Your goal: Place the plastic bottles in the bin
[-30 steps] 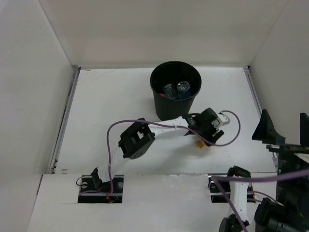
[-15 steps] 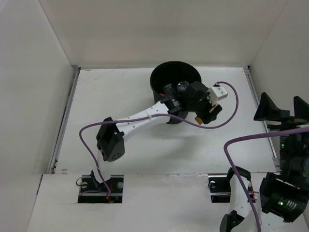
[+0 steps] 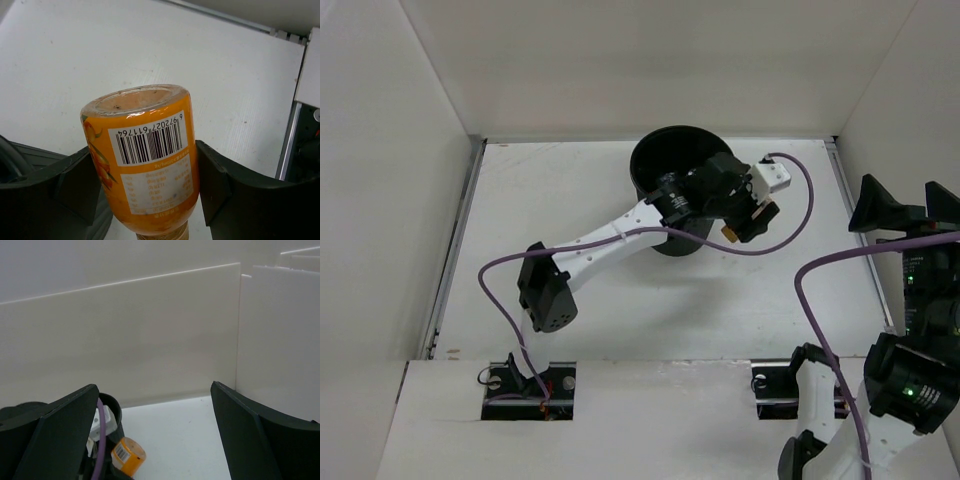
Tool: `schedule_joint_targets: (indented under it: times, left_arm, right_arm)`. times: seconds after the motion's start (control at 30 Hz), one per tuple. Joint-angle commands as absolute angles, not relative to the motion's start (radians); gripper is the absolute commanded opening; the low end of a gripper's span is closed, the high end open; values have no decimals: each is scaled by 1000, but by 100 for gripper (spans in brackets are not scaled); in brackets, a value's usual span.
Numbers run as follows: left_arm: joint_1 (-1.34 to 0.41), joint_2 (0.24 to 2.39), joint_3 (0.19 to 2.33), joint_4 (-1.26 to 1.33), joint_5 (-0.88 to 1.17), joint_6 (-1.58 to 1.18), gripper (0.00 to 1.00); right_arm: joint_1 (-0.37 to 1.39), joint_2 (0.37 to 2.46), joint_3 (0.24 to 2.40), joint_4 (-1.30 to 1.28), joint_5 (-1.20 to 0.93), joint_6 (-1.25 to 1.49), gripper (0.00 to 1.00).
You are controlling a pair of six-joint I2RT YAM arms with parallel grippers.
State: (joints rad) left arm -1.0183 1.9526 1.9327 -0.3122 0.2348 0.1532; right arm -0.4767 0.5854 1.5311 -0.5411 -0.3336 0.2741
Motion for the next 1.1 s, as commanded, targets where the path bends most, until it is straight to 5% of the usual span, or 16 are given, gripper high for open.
schedule_joint_targets:
  times: [0.0, 0.3, 0.7, 0.8, 0.9, 0.97, 1.07]
  left_arm:
    - [-1010, 1865, 2029, -288, 236, 172, 9]
    - [-989, 1859, 2175, -268, 239, 186, 9]
    - [-594, 1911, 2139, -150, 261, 307, 11]
    - [-576, 1916, 2086, -111, 252, 313, 28]
    - [-562, 1934, 2091, -101, 216, 310, 80]
    - [-562, 1931, 2097, -95, 187, 310, 89]
    - [-573, 1902, 2095, -91, 178, 308, 88]
  right_arm:
    - [-487, 615, 1505, -465, -351, 310, 100]
    - [-495, 627, 1474, -454, -364, 313, 100]
    - [-508, 612, 1477, -459, -383, 325, 100]
    - [-513, 615, 1486, -466, -390, 327, 100]
    - [-513, 617, 1493, -471, -399, 327, 100]
    - [-513, 617, 1494, -474, -408, 327, 100]
    - [-513, 618, 1488, -468, -410, 327, 100]
